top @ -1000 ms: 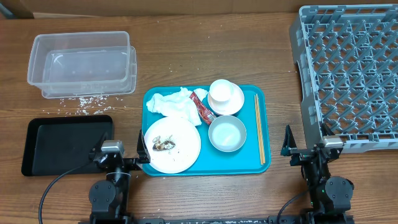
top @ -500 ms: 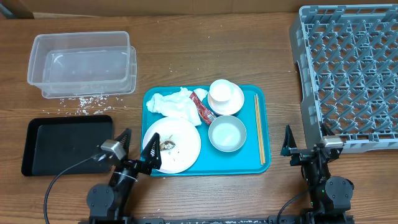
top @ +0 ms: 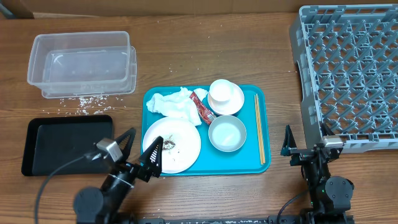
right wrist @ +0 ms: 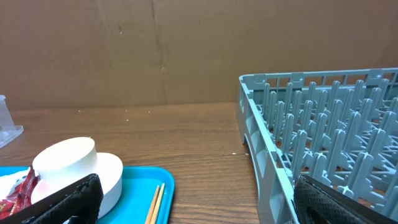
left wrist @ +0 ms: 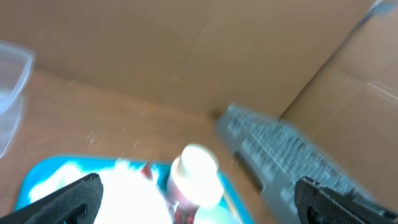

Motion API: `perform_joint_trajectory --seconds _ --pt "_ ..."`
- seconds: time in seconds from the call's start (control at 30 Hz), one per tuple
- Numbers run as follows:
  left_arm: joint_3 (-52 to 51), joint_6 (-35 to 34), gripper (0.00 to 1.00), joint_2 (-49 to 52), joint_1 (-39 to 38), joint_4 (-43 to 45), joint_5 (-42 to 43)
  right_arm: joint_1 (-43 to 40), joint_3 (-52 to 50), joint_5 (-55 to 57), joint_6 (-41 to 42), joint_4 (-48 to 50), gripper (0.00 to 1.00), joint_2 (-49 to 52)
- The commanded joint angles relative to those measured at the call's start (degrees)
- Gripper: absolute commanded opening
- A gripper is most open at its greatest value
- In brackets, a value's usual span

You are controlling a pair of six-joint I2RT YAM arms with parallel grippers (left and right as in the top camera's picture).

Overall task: Sort waste into correct bins and load items into the dishwasher
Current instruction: 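Move the left gripper over the white tissue and grasp it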

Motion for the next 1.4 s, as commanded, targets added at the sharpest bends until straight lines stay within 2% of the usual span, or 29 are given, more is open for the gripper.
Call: perform_joint_trajectory --seconds 0.0,0.07,0.13,0.27,0.3,0.4,0.47,0.63,0.73,0.83,1.0,1.2,1.37 --pt "14.9 12.0 1.00 10.5 0.2 -11.5 -3.5 -0.2 -0.6 0.5 -0.3 0.3 1.00 -0.6" --pt "22.9 16.0 1.00 19.1 0.2 -19.1 -3.9 -0.2 -0.6 0.5 -0.3 0.3 1.00 -0.6" --pt "29.9 16.7 1.00 27.4 0.2 -23.4 -3.0 -0.2 -0.6 0.5 -0.3 0.3 1.00 -0.6" --pt "39.7 14.4 1.00 39.9 0.2 -23.8 3.2 -0.2 -0.6 0.5 -0.3 0.3 1.00 -0.6" --pt "42.6 13.6 1.00 44.7 0.2 -23.0 8.6 -0.2 -0.6 0.5 -0.3 0.3 1.00 -0.6" --pt "45.8 19.6 1.00 51.2 -0.2 -19.5 17.6 -0.2 -0.6 0.5 -0.3 0.3 1.00 -0.6" --pt "49.8 19.8 1.00 56.5 -1.3 -23.0 12.9 -0.2 -0.6 0.5 -0.3 0.3 1.00 -0.6" --pt "64.4 21.9 1.00 71.2 -6.3 -40.8 -7.9 -0.2 -0.6 0.5 -0.3 0.3 1.00 -0.6" --pt "69.9 21.9 1.00 78.4 -8.3 -46.3 -13.5 -0.2 -0.6 0.5 -0.3 0.3 1.00 -0.6" --pt "70.6 21.5 1.00 83.3 -8.8 -45.9 -13.9 -0.2 -0.6 0.5 -0.3 0.3 1.00 -0.6" --pt "70.6 17.0 1.00 91.1 -8.8 -44.9 -12.7 -0.2 -0.6 0.5 -0.3 0.3 1.00 -0.6" --pt "70.6 16.9 1.00 99.4 -9.6 -47.9 -13.1 -0.2 -0.6 0.5 -0.3 0.3 1.00 -0.6" --pt "70.6 15.8 1.00 103.9 -11.2 -48.1 -18.3 -0.2 -0.6 0.5 -0.3 0.3 1.00 -0.6"
